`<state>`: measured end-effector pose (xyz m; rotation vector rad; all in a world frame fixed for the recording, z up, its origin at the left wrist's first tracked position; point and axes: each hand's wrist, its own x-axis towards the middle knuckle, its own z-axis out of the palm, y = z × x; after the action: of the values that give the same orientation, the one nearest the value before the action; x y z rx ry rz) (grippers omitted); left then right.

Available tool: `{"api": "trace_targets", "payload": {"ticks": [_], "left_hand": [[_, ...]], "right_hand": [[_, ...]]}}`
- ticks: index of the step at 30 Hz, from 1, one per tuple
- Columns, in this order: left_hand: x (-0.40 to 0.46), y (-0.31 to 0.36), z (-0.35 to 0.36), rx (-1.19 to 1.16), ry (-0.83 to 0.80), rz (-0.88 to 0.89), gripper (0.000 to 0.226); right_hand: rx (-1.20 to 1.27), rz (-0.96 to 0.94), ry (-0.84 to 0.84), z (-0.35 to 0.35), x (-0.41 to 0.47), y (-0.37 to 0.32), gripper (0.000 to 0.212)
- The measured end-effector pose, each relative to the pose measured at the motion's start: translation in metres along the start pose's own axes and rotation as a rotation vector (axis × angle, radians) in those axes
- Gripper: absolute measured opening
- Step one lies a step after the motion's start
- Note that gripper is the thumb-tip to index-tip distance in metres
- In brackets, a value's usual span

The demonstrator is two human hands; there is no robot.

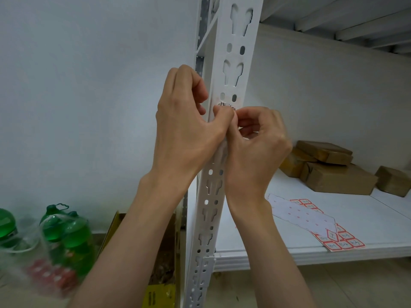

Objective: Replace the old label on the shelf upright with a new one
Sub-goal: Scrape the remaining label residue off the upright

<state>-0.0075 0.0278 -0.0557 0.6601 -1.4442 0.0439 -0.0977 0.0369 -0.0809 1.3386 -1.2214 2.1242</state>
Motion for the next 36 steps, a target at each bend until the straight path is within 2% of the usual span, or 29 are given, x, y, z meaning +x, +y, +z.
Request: {"api": "trace_targets", "payload": {"ticks": [10,13,16,21,27,36], "left_hand": [[0.002,-0.002,-0.002,0.009,-0.045,0.019,0.024],[0.002,-0.006,-0.002,0.038,-0.133,0.091,0.014],[0.001,-0.008,-0.002,0.082,-0.153,0.143,0.007],[-0.001,-0.006,-0.002,0.1,-0.129,0.163,0.008],[-0.01,0.01,0.006,0.178,-0.077,0.083,0.021],[-0.012,0.028,0.017,0.303,0.021,-0.039,0.008]], "right_hand": [[0.068,0.014,-0.049,-0.001,0.001,0.003,0.009],[0.182,0.136,-0.025,-0.006,0.004,0.01,0.009],[0.241,0.246,0.003,-0.01,0.006,0.016,0.009],[0.314,0.268,0.0,-0.012,0.009,0.013,0.013],[0.374,0.314,-0.019,-0.012,0.007,0.016,0.007],[0.356,0.271,-0.035,-0.013,0.006,0.017,0.011]]}}
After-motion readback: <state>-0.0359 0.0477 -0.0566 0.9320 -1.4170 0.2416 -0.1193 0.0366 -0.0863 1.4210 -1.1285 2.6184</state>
